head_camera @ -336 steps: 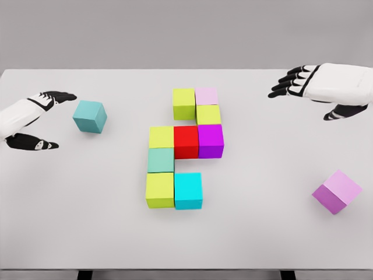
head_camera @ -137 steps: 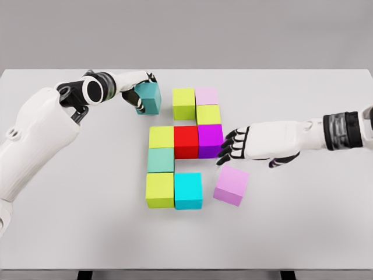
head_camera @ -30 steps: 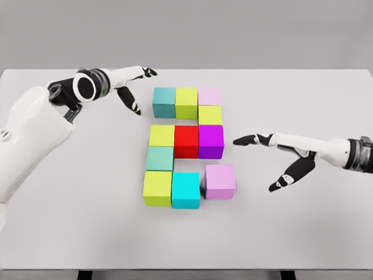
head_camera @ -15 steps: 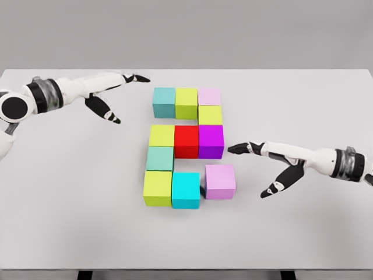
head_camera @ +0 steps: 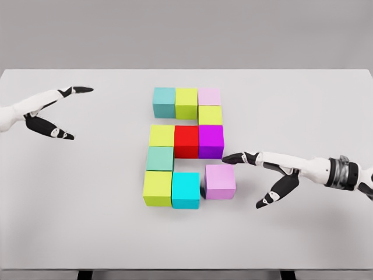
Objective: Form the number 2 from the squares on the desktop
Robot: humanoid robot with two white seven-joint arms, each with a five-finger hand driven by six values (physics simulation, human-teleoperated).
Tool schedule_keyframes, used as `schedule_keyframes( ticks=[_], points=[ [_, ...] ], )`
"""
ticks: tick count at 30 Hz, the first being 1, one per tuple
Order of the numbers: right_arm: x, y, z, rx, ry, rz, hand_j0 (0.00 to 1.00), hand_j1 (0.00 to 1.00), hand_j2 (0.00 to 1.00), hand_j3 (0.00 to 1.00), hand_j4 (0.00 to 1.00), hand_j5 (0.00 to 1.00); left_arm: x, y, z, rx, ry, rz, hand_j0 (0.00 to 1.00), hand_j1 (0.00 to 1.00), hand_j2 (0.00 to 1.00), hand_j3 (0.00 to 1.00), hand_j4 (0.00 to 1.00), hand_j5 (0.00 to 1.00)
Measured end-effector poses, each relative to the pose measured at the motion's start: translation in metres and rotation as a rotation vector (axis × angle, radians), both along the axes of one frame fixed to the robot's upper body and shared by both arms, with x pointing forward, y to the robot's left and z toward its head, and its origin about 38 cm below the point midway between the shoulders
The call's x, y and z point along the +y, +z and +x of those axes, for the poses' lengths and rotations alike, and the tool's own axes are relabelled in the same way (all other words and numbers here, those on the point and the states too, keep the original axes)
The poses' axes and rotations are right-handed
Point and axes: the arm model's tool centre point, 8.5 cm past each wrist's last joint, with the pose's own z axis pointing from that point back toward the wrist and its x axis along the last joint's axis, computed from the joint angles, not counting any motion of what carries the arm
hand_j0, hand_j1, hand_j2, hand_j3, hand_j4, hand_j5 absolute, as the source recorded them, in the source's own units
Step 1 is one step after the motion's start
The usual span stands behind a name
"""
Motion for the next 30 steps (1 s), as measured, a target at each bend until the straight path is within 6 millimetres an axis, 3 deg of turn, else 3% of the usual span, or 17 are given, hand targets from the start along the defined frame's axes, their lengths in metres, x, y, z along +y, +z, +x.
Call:
schedule_keyframes(
  ticks=[2, 7, 30],
  points=[
    [0.001, -0.001, -0.001, 0.002, 0.001, 0.001, 1.0, 1.0, 1.0, 1.0, 1.0, 1.0, 0.017, -0.01, -0.007, 0.021, 0.05, -0.02, 1.0, 1.0, 1.0, 1.0, 1.0, 1.0],
    [0.005, -0.001, -0.004, 0.006, 0.015, 0.008, 1.0, 1.0, 1.0, 1.0, 1.0, 1.0, 0.034, 0.0, -0.008, -0.005, 0.102, -0.053, 1.0, 1.0, 1.0, 1.0, 1.0, 1.0],
    [0.012, -0.001, -0.014, 0.019, 0.042, 0.027, 1.0, 1.0, 1.0, 1.0, 1.0, 1.0, 0.033, 0.004, -0.009, -0.018, 0.097, -0.064, 1.0, 1.0, 1.0, 1.0, 1.0, 1.0]
  ],
)
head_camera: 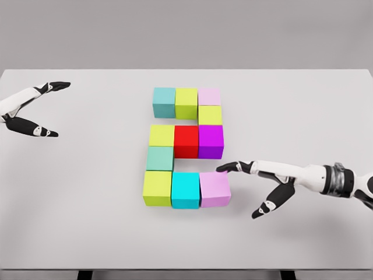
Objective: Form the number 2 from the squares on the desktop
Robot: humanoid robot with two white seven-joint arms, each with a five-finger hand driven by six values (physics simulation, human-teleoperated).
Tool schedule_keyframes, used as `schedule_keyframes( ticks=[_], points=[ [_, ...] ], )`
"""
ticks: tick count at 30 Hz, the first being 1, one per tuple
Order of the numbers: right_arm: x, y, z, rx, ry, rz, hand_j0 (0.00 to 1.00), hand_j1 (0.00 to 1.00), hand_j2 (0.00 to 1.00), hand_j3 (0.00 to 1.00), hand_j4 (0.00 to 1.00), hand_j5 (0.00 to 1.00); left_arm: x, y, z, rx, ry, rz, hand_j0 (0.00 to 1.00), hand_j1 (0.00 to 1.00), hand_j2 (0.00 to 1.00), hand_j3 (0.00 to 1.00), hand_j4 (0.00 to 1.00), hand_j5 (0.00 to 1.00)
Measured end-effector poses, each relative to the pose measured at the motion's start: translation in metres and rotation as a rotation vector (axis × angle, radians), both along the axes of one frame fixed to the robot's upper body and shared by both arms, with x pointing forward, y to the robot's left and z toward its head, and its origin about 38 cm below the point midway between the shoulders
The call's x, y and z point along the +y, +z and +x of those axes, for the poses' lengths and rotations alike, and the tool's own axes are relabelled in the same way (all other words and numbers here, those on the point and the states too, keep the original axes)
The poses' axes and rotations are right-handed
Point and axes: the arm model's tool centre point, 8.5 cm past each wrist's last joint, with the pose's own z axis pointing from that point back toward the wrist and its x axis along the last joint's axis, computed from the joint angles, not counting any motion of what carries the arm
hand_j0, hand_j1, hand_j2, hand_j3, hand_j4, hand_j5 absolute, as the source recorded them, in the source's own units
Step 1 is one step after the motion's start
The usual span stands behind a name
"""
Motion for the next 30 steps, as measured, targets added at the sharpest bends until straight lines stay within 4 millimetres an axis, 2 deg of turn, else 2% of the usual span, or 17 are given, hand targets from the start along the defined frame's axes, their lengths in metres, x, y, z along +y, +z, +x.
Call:
schedule_keyframes(
  ticks=[8, 12, 16, 18, 19, 22, 24, 27, 30],
  points=[
    [-0.016, 0.017, 0.014, -0.038, -0.057, 0.012, 1.0, 1.0, 1.0, 1.0, 1.0, 1.0, -0.001, 0.0, 0.0, -0.001, -0.002, 0.0, 1.0, 1.0, 1.0, 1.0, 1.0, 1.0],
    [-0.039, 0.025, -0.006, -0.029, -0.054, -0.044, 1.0, 1.0, 1.0, 1.0, 1.0, 1.0, -0.001, 0.0, 0.0, -0.001, -0.002, 0.001, 1.0, 1.0, 1.0, 1.0, 1.0, 1.0],
    [-0.046, 0.045, -0.028, -0.046, -0.001, -0.083, 1.0, 1.0, 1.0, 1.0, 1.0, 1.0, -0.001, 0.0, 0.0, -0.001, -0.002, 0.001, 1.0, 1.0, 1.0, 1.0, 1.0, 1.0],
    [-0.054, 0.065, -0.029, -0.098, 0.001, -0.109, 1.0, 1.0, 1.0, 1.0, 1.0, 1.0, -0.001, 0.0, 0.0, 0.0, -0.002, 0.001, 1.0, 1.0, 1.0, 1.0, 1.0, 1.0],
    [-0.061, 0.084, -0.022, -0.153, -0.018, -0.115, 1.0, 1.0, 1.0, 1.0, 1.0, 1.0, -0.001, 0.0, 0.0, 0.0, -0.002, 0.001, 1.0, 1.0, 1.0, 1.0, 1.0, 1.0],
    [-0.084, 0.16, 0.006, -0.38, -0.114, -0.1, 1.0, 1.0, 1.0, 1.0, 1.0, 1.0, -0.001, 0.0, 0.0, 0.001, -0.002, 0.003, 1.0, 1.0, 1.0, 1.0, 1.0, 1.0],
    [-0.093, 0.196, 0.014, -0.486, -0.154, -0.081, 1.0, 1.0, 1.0, 1.0, 1.0, 1.0, 0.0, -0.008, -0.005, 0.019, -0.001, 0.007, 1.0, 1.0, 1.0, 1.0, 1.0, 1.0],
    [-0.096, 0.219, 0.017, -0.557, -0.175, -0.058, 1.0, 1.0, 1.0, 1.0, 1.0, 1.0, -0.001, -0.008, -0.005, 0.018, -0.005, 0.01, 1.0, 1.0, 1.0, 1.0, 1.0, 1.0],
    [-0.096, 0.224, 0.018, -0.579, -0.18, -0.048, 1.0, 1.0, 1.0, 1.0, 1.0, 1.0, -0.001, -0.007, -0.005, 0.016, -0.006, 0.011, 1.0, 1.0, 1.0, 1.0, 1.0, 1.0]
  ],
)
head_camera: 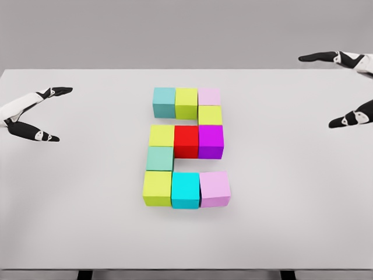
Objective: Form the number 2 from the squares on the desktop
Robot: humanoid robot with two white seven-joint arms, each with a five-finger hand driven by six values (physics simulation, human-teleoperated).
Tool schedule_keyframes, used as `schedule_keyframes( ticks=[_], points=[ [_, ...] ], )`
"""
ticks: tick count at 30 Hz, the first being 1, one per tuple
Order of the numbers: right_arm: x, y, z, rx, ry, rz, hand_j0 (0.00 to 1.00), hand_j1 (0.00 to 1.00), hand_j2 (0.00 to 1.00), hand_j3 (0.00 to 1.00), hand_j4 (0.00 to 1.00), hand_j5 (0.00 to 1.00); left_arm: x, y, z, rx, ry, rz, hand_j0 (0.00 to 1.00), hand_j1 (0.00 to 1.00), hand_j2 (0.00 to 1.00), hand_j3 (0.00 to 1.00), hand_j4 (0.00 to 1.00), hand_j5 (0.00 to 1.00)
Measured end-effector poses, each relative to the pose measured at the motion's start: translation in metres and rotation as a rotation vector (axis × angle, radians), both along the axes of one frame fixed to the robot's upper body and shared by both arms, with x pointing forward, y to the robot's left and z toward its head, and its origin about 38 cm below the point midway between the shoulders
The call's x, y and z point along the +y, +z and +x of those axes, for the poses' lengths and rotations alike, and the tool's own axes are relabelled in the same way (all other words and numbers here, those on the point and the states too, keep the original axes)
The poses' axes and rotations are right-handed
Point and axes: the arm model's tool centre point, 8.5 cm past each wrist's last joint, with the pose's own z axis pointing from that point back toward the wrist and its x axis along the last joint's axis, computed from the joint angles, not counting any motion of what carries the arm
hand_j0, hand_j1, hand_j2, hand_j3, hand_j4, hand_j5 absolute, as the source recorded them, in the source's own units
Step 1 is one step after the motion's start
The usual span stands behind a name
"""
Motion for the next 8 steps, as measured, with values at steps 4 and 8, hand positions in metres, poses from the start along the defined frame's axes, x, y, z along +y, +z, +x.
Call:
schedule_keyframes(
  ticks=[4, 8],
  points=[
    [0.012, -0.005, -0.004, 0.008, 0.04, 0.004, 1.0, 1.0, 1.0, 1.0, 1.0, 1.0, 0.0, -0.001, 0.0, 0.002, -0.001, 0.003, 1.0, 1.0, 1.0, 1.0, 1.0, 1.0],
    [0.025, -0.013, -0.009, 0.03, 0.081, 0.002, 1.0, 1.0, 1.0, 1.0, 1.0, 1.0, 0.0, -0.001, 0.0, 0.003, -0.001, 0.005, 1.0, 1.0, 1.0, 1.0, 1.0, 1.0]
  ],
)
